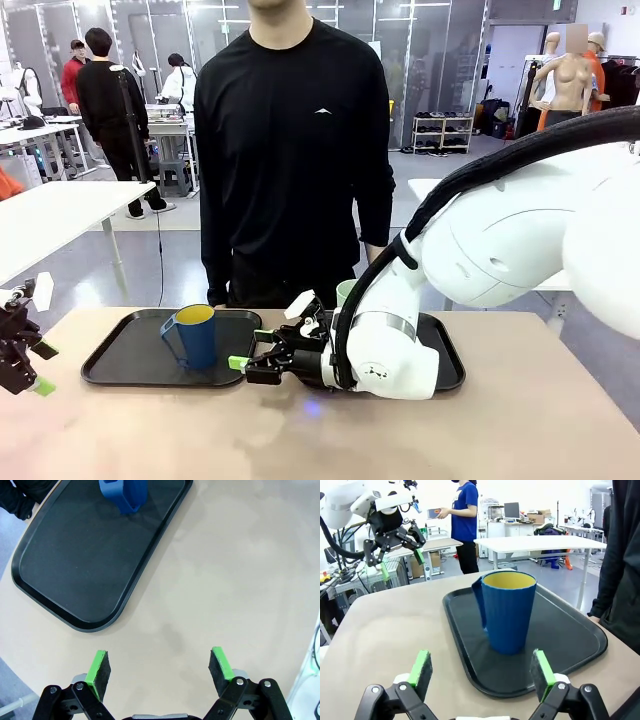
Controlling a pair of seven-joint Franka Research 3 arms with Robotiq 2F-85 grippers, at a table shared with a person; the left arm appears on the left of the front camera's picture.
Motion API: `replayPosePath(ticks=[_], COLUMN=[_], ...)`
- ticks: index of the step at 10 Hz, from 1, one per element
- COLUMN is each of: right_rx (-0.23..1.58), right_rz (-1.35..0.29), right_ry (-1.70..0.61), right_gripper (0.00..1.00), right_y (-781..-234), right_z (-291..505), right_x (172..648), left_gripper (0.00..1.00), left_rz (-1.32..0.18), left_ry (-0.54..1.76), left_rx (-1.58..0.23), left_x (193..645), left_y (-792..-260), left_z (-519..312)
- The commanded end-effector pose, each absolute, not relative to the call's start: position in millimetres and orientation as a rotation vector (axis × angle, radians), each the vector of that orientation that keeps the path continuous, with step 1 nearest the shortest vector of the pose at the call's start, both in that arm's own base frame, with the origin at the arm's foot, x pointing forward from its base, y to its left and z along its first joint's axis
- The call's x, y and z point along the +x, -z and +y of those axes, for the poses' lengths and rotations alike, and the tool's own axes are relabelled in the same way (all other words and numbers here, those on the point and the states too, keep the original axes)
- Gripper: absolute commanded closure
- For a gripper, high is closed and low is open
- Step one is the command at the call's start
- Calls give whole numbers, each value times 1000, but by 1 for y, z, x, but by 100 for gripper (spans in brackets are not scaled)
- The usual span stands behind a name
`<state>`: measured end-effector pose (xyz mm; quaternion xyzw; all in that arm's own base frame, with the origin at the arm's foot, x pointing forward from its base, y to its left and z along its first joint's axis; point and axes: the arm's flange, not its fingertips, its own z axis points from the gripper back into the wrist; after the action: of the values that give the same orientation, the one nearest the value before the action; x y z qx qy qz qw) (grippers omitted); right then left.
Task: Sort and store the cups by type.
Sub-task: Pick up the Handle plastic cup and place it into the empty Flat Tray.
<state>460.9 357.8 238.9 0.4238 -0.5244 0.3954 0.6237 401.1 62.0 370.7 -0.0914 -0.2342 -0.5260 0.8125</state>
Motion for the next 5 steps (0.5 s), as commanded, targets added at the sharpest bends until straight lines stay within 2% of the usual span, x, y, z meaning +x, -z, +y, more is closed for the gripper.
replayPosePath(ticks=[1,5], right_rx=[954,954], right_rz=[-1212,-1212], right_ry=[-914,-914], right_gripper=[0,0], right_y=[-240,-240], right_z=[361,361], right_x=[469,469], left_gripper=[0,0], left_rz=[-493,-493], left_ry=[1108,1108], left_rx=[-178,-178], left_x=[401,401], left_y=[-370,-370], left_z=[61,61])
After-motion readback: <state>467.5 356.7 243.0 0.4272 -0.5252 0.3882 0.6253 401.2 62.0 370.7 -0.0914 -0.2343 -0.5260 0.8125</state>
